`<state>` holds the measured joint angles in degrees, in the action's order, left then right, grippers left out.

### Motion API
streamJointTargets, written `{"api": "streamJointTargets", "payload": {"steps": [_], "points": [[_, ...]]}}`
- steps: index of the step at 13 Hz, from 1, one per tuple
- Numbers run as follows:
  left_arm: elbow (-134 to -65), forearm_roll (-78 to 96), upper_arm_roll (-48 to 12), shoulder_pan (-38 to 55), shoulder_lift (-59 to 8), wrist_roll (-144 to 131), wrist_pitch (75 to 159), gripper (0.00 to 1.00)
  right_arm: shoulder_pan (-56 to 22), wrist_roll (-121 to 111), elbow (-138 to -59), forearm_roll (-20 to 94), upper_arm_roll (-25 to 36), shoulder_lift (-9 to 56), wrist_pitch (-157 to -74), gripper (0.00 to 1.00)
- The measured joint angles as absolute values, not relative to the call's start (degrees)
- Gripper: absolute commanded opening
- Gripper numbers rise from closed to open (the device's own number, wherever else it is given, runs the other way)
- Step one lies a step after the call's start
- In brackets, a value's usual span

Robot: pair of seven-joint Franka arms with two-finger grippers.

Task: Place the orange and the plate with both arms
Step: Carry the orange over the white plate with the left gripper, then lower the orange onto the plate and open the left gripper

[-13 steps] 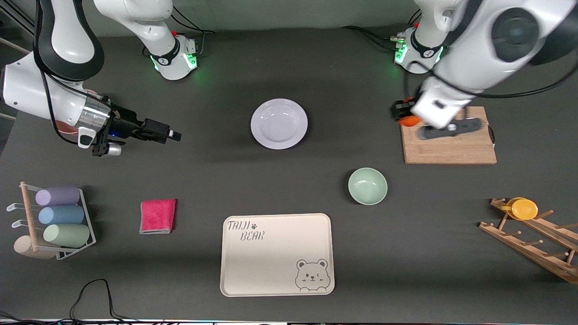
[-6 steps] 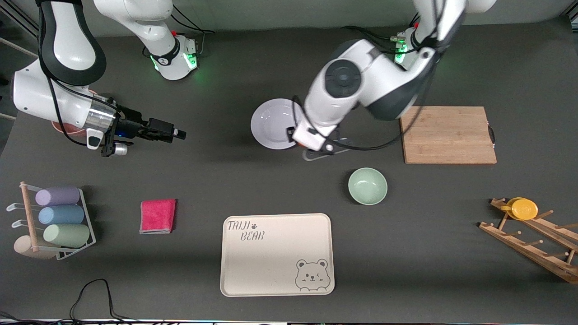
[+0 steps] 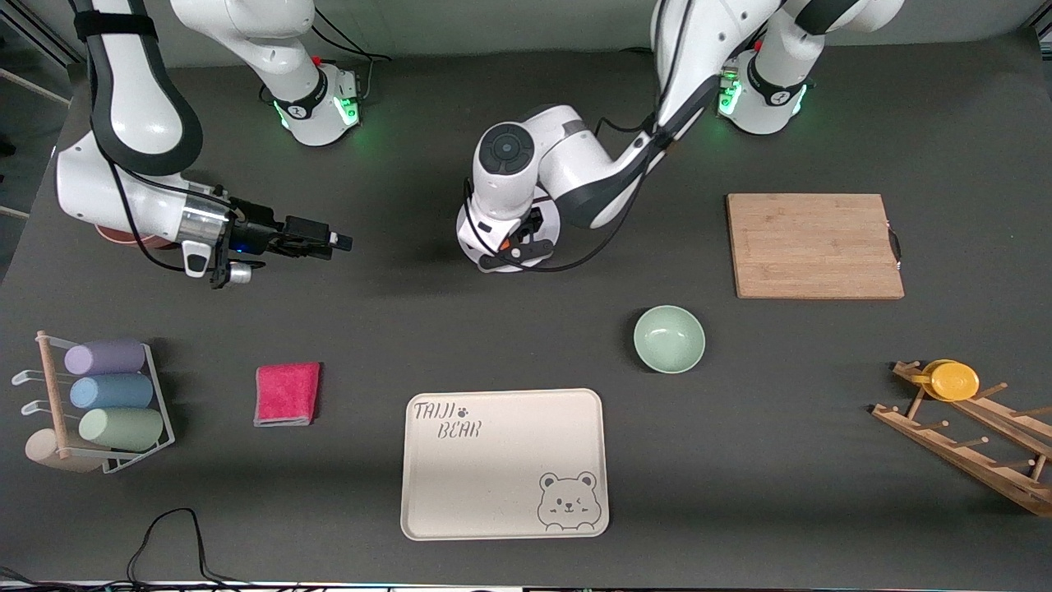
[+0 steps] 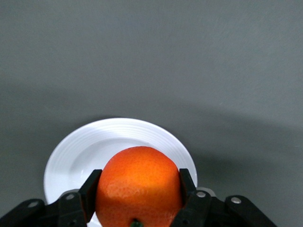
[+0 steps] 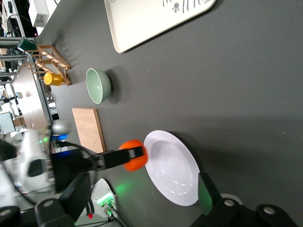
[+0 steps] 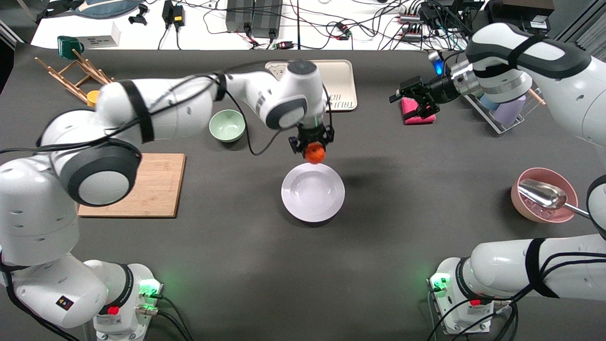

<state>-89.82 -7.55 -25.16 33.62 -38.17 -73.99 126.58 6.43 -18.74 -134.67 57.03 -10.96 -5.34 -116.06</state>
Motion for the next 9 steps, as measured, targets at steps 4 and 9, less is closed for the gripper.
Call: {"api": "streamJointTargets", "payload": {"steps": [4, 9], "points": [[-96.29, -10.01, -25.14, 35.96, -39.7, -76.66, 131.76, 0.0, 6.43, -22.58, -137.71, 60.31, -10.96, -5.34, -116.24, 1.0], [-100.64, -13.16, -25.14, 37.18, -39.7, -82.19, 136.29, 0.97, 5.56, -28.22, -141.94, 64.71, -10.97, -4.62, -118.0, 1.0]]}}
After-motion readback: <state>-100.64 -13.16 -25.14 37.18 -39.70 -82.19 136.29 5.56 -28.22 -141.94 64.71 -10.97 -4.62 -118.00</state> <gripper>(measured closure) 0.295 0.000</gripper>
